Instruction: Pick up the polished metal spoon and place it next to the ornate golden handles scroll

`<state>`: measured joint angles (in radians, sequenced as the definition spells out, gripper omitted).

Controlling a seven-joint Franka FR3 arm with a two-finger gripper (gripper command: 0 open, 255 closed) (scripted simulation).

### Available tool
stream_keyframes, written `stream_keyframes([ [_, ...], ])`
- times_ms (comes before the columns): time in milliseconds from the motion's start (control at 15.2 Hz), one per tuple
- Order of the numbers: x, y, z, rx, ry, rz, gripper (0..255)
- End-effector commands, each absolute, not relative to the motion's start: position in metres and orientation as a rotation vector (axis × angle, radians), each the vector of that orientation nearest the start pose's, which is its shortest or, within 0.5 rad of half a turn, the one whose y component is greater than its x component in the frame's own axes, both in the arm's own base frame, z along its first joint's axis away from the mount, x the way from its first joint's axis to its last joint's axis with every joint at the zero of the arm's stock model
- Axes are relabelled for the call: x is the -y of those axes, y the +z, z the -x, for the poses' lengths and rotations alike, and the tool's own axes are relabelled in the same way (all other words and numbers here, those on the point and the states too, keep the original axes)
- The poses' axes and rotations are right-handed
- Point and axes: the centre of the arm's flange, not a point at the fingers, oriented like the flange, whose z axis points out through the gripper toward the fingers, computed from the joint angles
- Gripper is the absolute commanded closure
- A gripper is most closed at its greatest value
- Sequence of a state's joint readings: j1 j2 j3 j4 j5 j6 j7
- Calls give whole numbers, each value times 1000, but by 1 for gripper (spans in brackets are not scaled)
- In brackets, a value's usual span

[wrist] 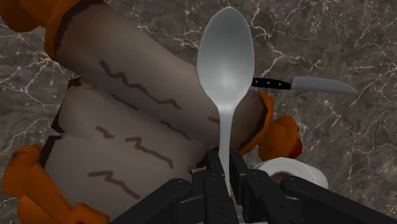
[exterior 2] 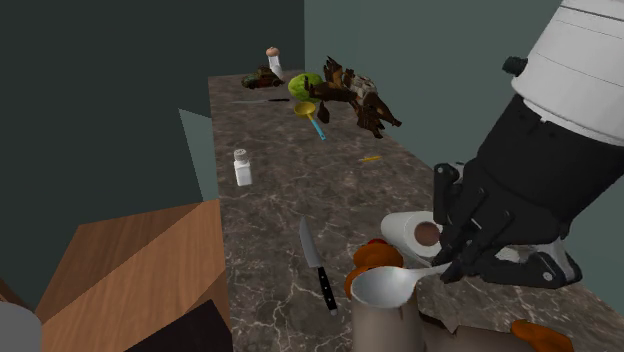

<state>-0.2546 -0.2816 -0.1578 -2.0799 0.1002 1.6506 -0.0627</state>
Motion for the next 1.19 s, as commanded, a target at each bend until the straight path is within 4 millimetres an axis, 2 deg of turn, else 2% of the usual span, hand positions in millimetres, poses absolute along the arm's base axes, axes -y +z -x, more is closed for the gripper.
stream_keyframes([
  [0,202,533,-409,-522,169,2916,255],
  [1122,408,533,-321,-522,169,2916,255],
])
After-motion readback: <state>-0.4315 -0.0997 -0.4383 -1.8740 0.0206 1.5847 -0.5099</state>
